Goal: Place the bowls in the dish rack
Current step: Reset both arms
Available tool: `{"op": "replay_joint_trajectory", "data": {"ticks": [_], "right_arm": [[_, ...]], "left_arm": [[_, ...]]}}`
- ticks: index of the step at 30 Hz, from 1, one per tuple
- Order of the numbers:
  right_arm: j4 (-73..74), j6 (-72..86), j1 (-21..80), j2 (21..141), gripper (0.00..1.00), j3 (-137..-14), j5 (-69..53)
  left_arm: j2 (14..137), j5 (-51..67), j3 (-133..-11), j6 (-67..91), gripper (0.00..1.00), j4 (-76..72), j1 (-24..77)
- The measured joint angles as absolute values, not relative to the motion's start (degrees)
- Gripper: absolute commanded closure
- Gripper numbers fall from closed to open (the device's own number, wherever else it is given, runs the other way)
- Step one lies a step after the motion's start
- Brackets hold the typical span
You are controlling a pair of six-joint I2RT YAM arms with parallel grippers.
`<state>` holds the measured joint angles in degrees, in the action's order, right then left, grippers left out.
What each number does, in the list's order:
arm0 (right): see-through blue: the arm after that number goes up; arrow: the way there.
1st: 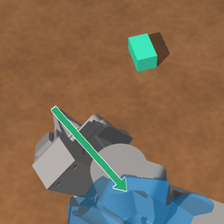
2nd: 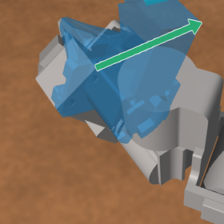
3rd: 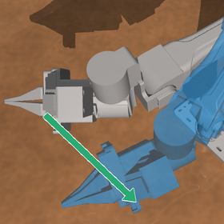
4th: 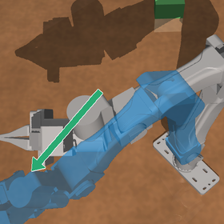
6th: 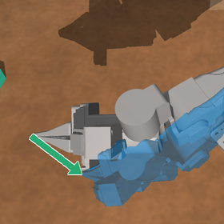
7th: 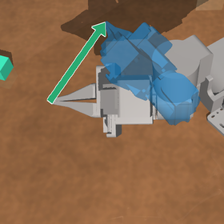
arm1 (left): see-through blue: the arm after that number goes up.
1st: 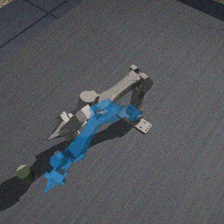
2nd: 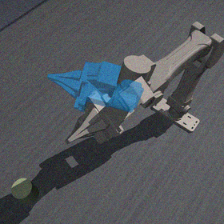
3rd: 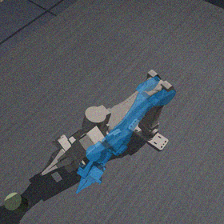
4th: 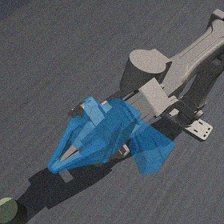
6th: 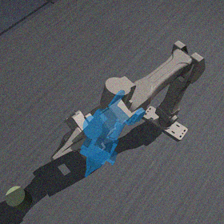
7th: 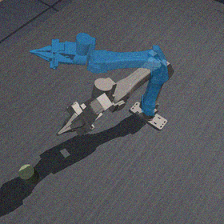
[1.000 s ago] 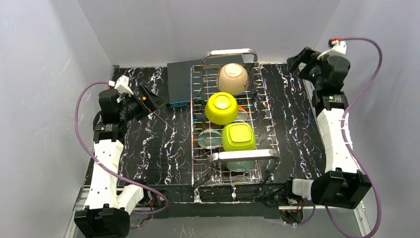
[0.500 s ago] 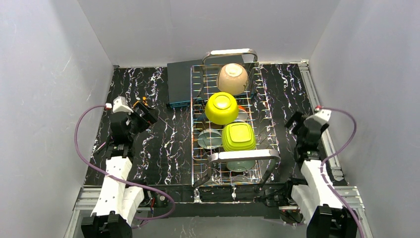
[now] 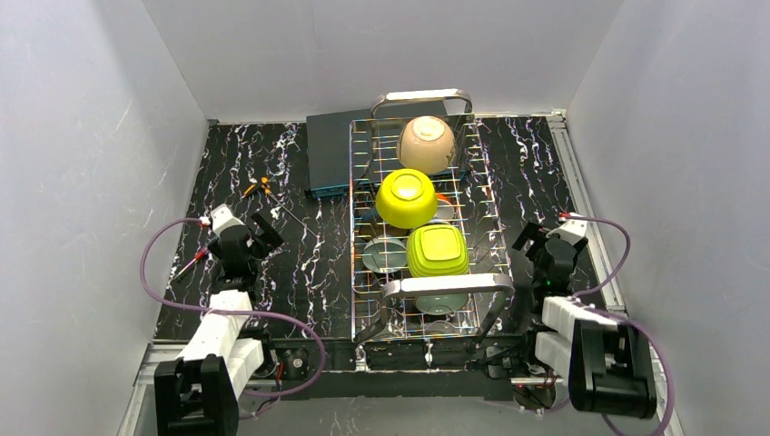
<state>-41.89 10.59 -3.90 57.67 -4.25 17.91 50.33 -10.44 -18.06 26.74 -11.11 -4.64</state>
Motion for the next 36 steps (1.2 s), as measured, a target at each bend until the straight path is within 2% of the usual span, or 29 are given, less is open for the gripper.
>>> {"op": "replay_joint_trajectory", "data": {"ticks": [8, 15, 18, 24, 36], "right_arm": [[-57.1, 7.64, -3.62, 75.05, 0.01, -4.47, 12.67], [-71.59, 5.74, -2.83, 89.71, 0.01, -5.61, 9.41], [-70.63, 4.67, -2.35, 91.18, 0.01, -6.9, 8.21], [-67.68, 2.35, 0.58, 91.79, 0.01, -14.31, 8.19], [-64.73, 1.21, 1.87, 91.79, 0.01, -14.63, 8.6]], "left_arm": [[62.26, -13.58, -11.03, 20.4, 0.02, -35.24, -4.08], [74.04, -9.5, -10.41, 11.07, 0.02, -52.69, -2.55], [82.21, -6.85, -10.87, 7.75, 0.02, -60.88, -1.98], [86.15, -4.47, -15.53, 3.88, 0.02, -57.71, -0.86], [86.13, -2.07, -16.12, 1.65, 0.02, -57.71, 1.21]]}}
